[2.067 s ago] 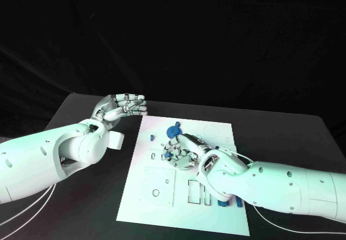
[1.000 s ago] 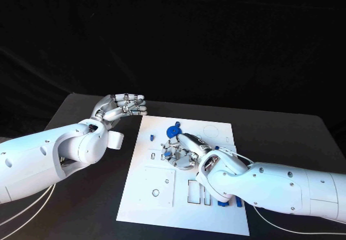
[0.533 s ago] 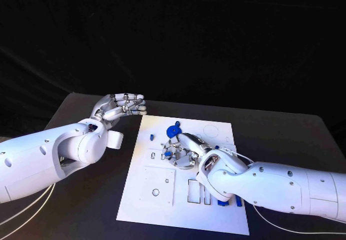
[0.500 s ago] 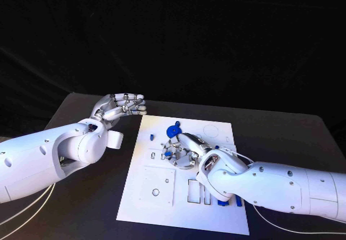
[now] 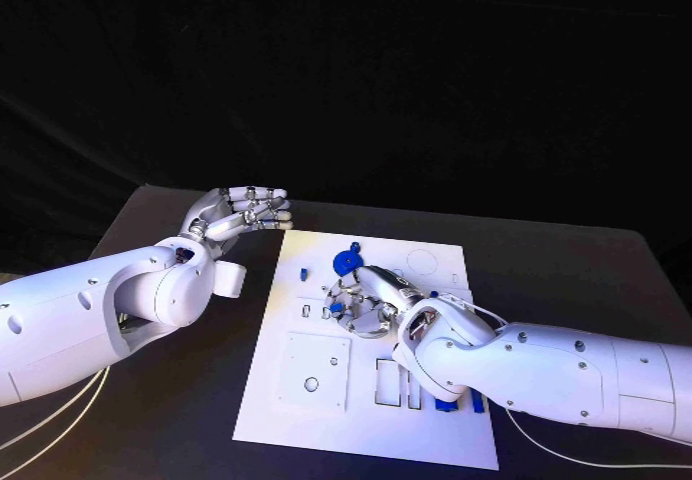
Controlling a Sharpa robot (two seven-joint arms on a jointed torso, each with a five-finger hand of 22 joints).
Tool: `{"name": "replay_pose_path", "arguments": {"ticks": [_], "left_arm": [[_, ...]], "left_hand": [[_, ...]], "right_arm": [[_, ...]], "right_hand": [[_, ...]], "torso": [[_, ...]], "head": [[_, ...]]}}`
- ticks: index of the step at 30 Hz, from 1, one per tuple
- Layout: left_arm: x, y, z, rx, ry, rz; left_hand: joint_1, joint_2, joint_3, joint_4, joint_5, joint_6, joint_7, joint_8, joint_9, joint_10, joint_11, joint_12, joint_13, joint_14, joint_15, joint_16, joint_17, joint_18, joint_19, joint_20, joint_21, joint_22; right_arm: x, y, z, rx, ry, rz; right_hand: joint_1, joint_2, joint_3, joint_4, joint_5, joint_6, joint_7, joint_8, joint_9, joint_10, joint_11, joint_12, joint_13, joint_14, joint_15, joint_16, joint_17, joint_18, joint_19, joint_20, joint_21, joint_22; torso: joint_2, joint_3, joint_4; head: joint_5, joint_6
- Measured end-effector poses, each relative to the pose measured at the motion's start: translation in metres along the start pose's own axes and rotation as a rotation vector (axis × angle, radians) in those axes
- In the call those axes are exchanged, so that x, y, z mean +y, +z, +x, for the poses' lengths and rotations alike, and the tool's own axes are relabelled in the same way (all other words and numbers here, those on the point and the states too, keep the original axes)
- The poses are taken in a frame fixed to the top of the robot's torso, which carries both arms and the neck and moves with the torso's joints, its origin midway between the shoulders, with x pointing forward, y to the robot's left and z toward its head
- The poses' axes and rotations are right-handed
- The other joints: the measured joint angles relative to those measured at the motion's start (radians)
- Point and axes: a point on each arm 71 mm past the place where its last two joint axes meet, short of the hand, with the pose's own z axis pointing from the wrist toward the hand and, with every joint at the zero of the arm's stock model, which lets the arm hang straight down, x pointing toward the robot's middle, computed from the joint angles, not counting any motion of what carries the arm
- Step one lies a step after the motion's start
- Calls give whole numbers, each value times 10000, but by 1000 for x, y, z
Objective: Assemble the parts on the task board
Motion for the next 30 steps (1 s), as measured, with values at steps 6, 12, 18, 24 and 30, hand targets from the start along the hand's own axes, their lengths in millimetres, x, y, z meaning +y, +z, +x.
{"name": "replay_pose_path", "arguments": {"ticks": [6, 12, 18, 24, 30], "left_arm": [[0, 0, 0, -2, 1, -3], [0, 0, 0, -6, 3, -5], [0, 0, -1, -14, 8, -8], [0, 0, -2, -37, 19, -11], [0, 0, -2, -42, 22, -13]], "left_hand": [[0, 0, 0, 0, 0, 0, 0, 0, 0, 0, 0, 0, 0, 0, 0, 0, 0, 0, 0, 0, 0, -1], [0, 0, 0, 0, 0, 0, 0, 0, 1, 0, 0, 0, 0, 0, 0, 0, -1, 0, 0, 0, 0, -1], [0, 0, 0, 0, 0, 0, 0, 0, 1, 0, 0, 0, 0, 0, 0, 0, -1, 0, 0, 0, 0, -1], [0, 0, 0, 0, 0, 0, 0, 0, 1, 0, 0, 0, 0, 0, 0, 0, -2, 0, 0, 0, -1, -2], [0, 0, 0, 0, 0, 0, 0, 0, 1, 0, 0, 0, 0, 0, 0, 0, -2, 0, 0, 0, 0, -2]], "right_arm": [[0, 0, 0, 37, -1, 8], [0, 0, 1, 60, 0, 11], [0, 0, 1, 62, 1, 14], [0, 0, 0, 55, 6, 7], [-1, 0, 0, 42, 9, 6]], "right_hand": [[19, -57, 0, 0, 0, -50, 38, 0, -12, 1, 1, 0, -15, 0, 0, 0, 0, 0, 0, 0, 0, 8], [19, -57, 0, 0, 0, -58, 30, -39, -22, 36, 35, 0, -15, 0, 0, 0, -1, 0, 0, 0, 0, 8], [21, -138, -1, 0, 0, -91, 62, -38, -35, 37, 36, 0, -14, 0, 0, 0, -1, 0, 0, 0, 0, 7], [21, -138, -4, -3, 0, -176, 76, -102, -53, 52, 51, 0, -14, 0, 0, 0, -1, -1, -2, 3, 0, 6], [-18, -177, -29, -28, 0, -251, 82, -153, -83, 72, 71, 1, -13, 0, 0, 0, 7, 0, -35, 36, -8, 5]], "torso": [[-1, 1, 0], [0, 6, 0], [1, 6, 1], [2, 6, 4], [2, 6, 3]], "head": [[-1, -6], [-8, -13], [-18, -22], [-27, -23], [-42, -23]]}}
